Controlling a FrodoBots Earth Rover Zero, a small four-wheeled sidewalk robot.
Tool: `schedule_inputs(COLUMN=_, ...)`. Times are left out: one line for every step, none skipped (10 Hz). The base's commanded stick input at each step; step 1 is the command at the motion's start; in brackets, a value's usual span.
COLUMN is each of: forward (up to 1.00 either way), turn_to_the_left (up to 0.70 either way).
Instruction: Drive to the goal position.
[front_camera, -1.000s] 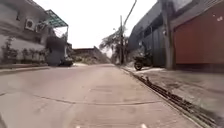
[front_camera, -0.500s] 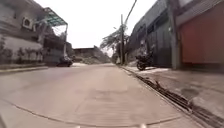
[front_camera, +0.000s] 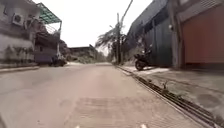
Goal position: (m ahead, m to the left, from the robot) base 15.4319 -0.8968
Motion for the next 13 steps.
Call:
schedule_inputs(forward=1.00, turn_to_the_left=0.00)
schedule_inputs(forward=1.00, turn_to_the_left=0.00)
schedule_inputs(forward=1.00, turn_to_the_left=0.00)
schedule_inputs(forward=1.00, turn_to_the_left=0.00)
schedule_inputs(forward=1.00, turn_to_the_left=0.00)
schedule_inputs(forward=1.00, turn_to_the_left=0.00)
schedule_inputs(forward=1.00, turn_to_the_left=0.00)
schedule_inputs(forward=1.00, turn_to_the_left=0.00)
schedule_inputs(forward=1.00, turn_to_the_left=0.00)
schedule_inputs(forward=1.00, turn_to_the_left=0.00)
schedule_inputs(forward=1.00, turn_to_the_left=0.00)
schedule_inputs(forward=1.00, turn_to_the_left=0.00)
schedule_inputs(forward=1.00, turn_to_the_left=0.00)
